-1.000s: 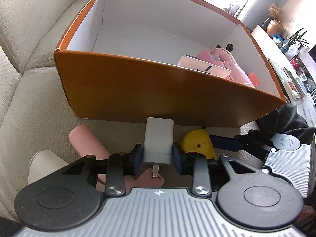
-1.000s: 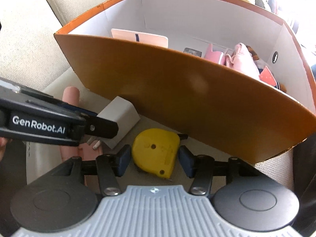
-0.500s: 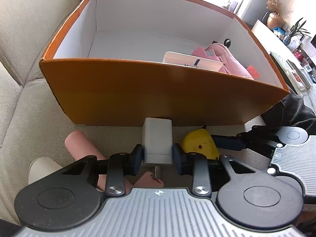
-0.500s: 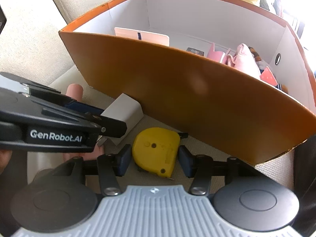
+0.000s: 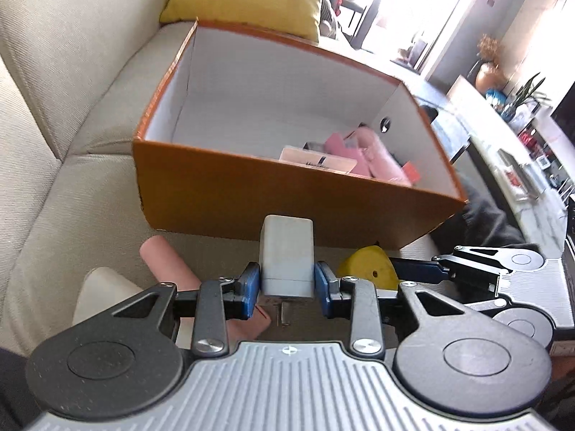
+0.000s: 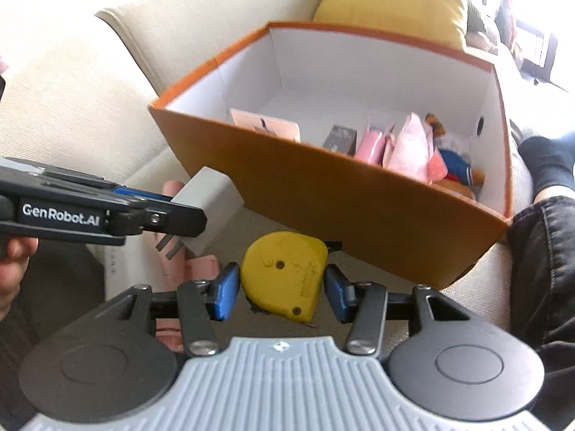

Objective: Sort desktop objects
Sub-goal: 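Grasp the white charger with the left gripper while the right reaches the yellow tape measure, then lift the charger and tape measure and carry both over the box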

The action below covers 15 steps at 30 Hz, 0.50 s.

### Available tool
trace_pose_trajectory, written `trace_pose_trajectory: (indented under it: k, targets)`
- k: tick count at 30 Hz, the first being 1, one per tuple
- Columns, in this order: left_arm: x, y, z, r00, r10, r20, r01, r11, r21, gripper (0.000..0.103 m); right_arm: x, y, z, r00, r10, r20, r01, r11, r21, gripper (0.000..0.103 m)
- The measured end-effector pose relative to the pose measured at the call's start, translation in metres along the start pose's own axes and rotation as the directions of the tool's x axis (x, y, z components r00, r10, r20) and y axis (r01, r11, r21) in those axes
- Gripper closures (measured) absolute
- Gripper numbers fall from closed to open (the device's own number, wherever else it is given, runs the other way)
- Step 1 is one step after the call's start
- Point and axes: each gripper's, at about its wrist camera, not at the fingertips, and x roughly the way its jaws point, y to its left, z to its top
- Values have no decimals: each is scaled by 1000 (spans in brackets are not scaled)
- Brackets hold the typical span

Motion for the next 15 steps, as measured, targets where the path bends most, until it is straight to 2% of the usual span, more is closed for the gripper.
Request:
trace_pose_trajectory:
  k: [5, 7, 8, 15]
  targets:
    - [-27, -2, 0, 999, -17, 46, 17, 1000, -4, 66, -32, 13, -2, 999, 30, 44, -28, 999, -44, 50]
    - [-38, 0, 3, 997, -33, 68, 33, 999, -12, 66, -29, 17, 23, 997, 49, 64, -44, 997, -69, 50]
    - [-43, 0, 6, 996, -38, 81, 39, 999, -11, 66, -37, 17, 24, 996, 54, 74, -48, 996, -81, 50]
    - [-65, -2, 39, 987, -46, 154, 42, 999, 30, 66, -47, 8, 80, 988, 74, 133, -50, 983, -176, 50]
